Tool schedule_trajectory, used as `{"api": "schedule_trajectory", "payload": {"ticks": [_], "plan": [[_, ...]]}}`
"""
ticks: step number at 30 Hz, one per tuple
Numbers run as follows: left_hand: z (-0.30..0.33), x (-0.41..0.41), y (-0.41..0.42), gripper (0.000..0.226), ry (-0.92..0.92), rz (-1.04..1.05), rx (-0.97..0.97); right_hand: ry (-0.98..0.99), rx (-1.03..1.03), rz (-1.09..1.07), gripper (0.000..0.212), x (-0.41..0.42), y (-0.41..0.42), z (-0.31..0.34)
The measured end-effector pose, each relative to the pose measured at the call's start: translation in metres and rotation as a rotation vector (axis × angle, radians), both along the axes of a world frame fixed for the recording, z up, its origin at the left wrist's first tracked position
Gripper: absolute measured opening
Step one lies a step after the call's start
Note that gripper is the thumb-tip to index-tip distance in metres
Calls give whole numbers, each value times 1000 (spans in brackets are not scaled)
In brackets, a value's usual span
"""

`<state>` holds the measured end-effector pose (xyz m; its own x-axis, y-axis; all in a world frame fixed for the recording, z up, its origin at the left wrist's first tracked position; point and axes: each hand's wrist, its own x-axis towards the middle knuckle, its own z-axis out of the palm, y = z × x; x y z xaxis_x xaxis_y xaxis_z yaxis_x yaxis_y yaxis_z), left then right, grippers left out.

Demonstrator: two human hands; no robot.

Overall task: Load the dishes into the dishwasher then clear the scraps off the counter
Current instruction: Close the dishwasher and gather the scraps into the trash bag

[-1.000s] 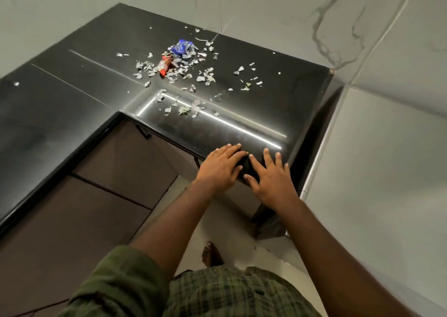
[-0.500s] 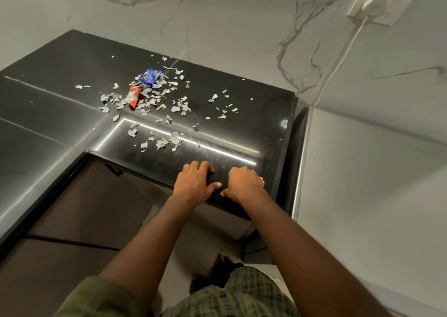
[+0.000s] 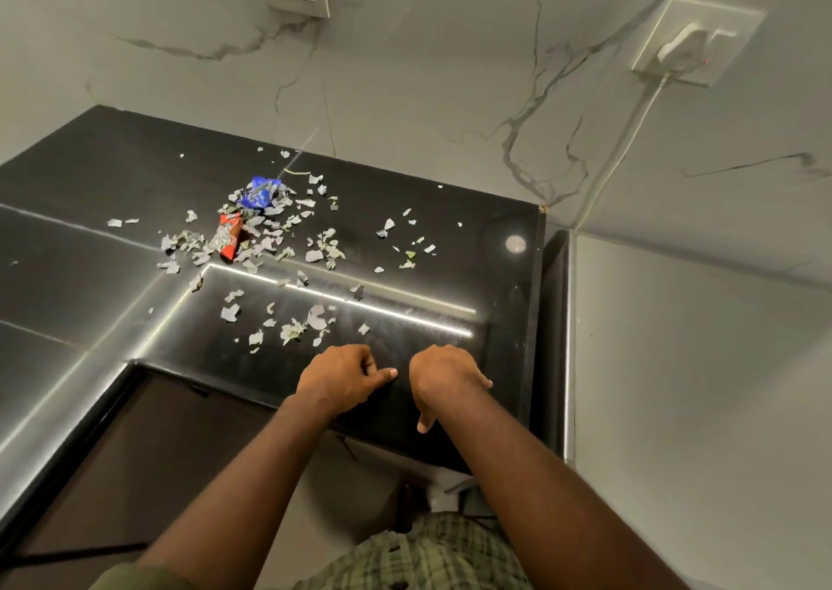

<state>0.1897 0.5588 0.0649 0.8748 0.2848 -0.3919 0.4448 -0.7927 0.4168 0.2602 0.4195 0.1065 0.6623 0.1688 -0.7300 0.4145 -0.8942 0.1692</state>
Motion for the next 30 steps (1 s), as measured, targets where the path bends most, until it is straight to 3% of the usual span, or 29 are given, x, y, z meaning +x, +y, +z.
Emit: {"api": "schedule_trajectory", "payload": {"ticks": [4,8,13,15,17,18,21,23,24,26,28,30], "plan": [[3,8,11,46,62,22,-181,68,-189,153,74,7,14,-1],[5,22,18,54,120,176,-439,101,-284,207,78,18,23,-3],[6,35,24,58,264,220,-571,109,-336,170,64,23,28,-4],[7,41,31,59,320,172,-595,95,-354,155,46,26,30,-9],[7,43,40,52,265,81,-593,67,-365,117,32,27,32,-19],[8,41,44,42,148,42,-587,56,-370,81,28,25,28,-25],[14,30,84,11,-350,39,-544,-27,-299,-125,28,19,28,-39],[15,28,123,5,-541,32,-419,-48,-276,-247,33,18,29,-35],[9,27,149,6,-584,22,-320,-32,-291,-293,37,18,33,-28],[-11,21,204,31,-598,29,-82,11,-231,-393,49,18,35,-10],[-36,11,252,58,-525,97,163,24,-117,-414,55,14,27,7],[-49,1,283,81,-375,242,246,-61,19,-497,52,10,17,15]]}}
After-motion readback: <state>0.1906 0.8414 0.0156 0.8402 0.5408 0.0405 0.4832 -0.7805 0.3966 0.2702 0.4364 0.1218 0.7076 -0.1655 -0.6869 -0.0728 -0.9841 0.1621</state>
